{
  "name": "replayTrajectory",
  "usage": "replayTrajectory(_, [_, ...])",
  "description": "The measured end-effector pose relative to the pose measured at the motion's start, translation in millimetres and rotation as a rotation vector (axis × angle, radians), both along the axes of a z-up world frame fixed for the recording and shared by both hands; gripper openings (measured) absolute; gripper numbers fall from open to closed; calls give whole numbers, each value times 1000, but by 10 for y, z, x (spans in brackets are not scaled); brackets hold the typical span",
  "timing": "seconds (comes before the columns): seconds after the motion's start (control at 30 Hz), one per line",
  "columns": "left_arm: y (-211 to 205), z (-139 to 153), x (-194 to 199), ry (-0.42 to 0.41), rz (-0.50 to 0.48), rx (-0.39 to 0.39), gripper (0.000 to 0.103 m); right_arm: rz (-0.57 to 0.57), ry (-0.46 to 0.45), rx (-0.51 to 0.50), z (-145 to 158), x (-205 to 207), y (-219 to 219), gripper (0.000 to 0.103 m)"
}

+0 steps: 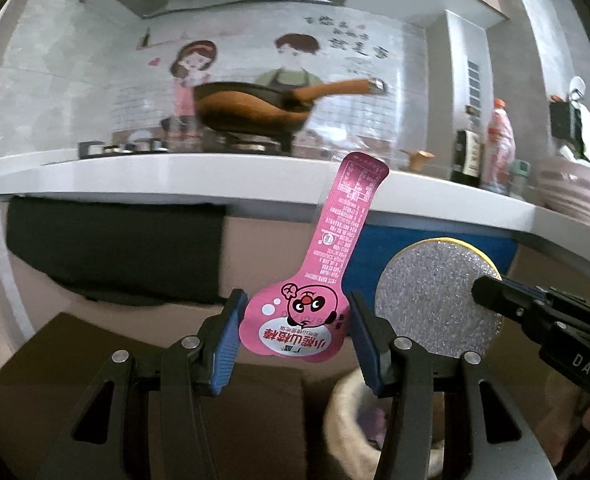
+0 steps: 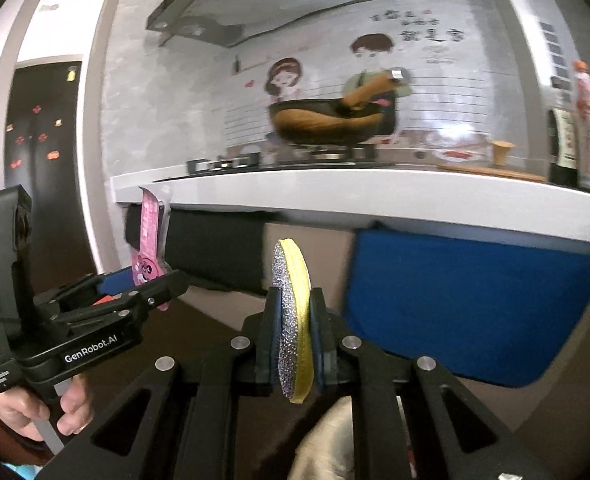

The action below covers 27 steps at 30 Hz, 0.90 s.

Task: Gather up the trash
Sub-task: 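Lift and carry the pink wrapper and silver disc over the bin with both tools, then open both tools to drop the wrapper and disc into the bin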

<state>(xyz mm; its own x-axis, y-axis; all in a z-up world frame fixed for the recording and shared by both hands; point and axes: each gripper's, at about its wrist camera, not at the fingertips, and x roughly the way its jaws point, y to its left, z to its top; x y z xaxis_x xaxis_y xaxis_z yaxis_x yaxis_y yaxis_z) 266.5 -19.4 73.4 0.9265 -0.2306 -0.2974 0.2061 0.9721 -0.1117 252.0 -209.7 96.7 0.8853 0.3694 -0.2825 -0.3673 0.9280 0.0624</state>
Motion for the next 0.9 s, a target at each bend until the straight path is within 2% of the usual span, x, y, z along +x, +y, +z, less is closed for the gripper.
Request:
replayTrajectory(0.27, [-520, -293, 117, 77, -73, 2, 51, -95, 35, 24, -197, -61, -552, 13])
replayTrajectory(0.5, [-853, -647, 257, 152, -114, 1, 51, -150, 106, 45, -512, 62, -871, 13])
replayTrajectory(0.9, [-1011, -1159, 529, 277, -143, 6, 51, -187, 224, 65, -1071, 316, -1079, 13])
